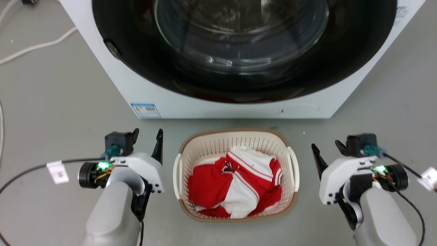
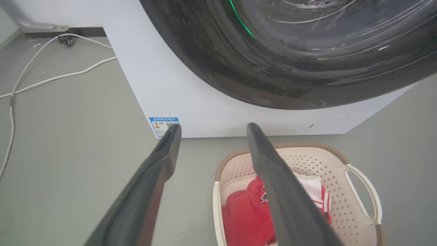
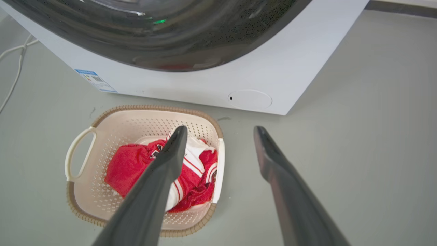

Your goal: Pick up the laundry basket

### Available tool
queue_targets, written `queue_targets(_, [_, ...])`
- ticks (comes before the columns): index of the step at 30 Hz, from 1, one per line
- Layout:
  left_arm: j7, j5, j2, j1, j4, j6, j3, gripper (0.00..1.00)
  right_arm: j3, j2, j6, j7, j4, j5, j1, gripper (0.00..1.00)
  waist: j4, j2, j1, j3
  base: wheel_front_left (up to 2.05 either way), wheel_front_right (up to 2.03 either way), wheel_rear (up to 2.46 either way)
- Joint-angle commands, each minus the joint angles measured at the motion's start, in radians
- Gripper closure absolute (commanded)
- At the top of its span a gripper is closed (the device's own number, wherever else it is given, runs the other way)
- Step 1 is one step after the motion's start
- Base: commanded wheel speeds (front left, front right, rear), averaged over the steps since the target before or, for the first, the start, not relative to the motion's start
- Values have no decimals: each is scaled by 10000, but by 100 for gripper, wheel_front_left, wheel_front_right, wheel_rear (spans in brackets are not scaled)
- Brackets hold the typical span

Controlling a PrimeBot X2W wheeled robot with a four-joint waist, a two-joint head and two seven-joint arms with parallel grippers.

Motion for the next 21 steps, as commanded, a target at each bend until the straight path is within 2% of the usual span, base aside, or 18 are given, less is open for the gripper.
queue_targets(1, [95,-75,48,-341,343,-50,-65,0,62,20,-6,208,397,-95,-391,0,-58,0,-1,541,0,0,0])
queue_targets(12, [1241,-806,310,-2050,3225,-252,-413,0,314,18,-6,807,3516,25,-2499,0,-255,0,-1,2144,0,0,0])
queue_targets(21, [2205,-1762,453,-3059,3905,-263,-1570,0,650,18,-6,1123,5475,205,-4027,0,-352,0,-1,3324,0,0,0])
